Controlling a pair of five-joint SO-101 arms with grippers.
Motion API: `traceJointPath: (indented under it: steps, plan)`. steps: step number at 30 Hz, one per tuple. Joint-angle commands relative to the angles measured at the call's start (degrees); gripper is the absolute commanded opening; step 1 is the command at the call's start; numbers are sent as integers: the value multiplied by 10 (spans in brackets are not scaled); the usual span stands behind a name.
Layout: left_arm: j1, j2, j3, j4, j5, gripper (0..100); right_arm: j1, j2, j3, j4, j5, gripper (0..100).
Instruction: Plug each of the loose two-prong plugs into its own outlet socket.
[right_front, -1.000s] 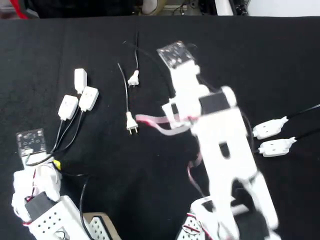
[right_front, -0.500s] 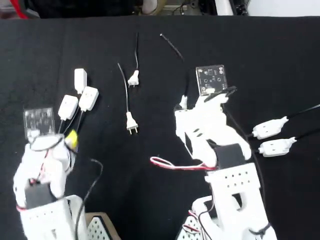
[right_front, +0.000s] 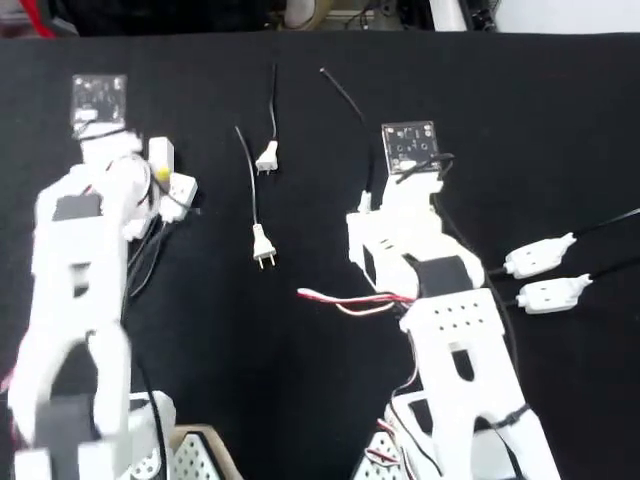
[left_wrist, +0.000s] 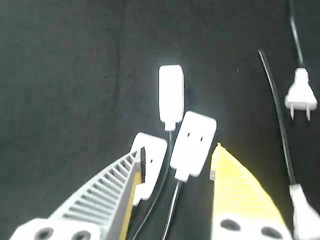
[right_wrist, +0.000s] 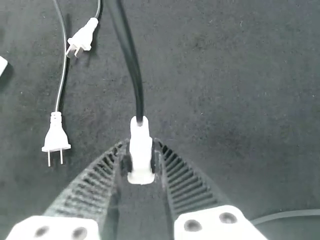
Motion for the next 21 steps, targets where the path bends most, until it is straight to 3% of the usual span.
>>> traceJointPath:
  steps: [1, 10, 21]
  plan:
    - [12, 138, -92, -63, 28, 224, 9, 8, -7, -18, -5, 11]
    - [9, 386, -298, -96, 28, 224, 9, 11, -1, -34, -2, 11]
    - [9, 427, -333, -100, 25, 223, 14, 11, 9, -48, 0, 11]
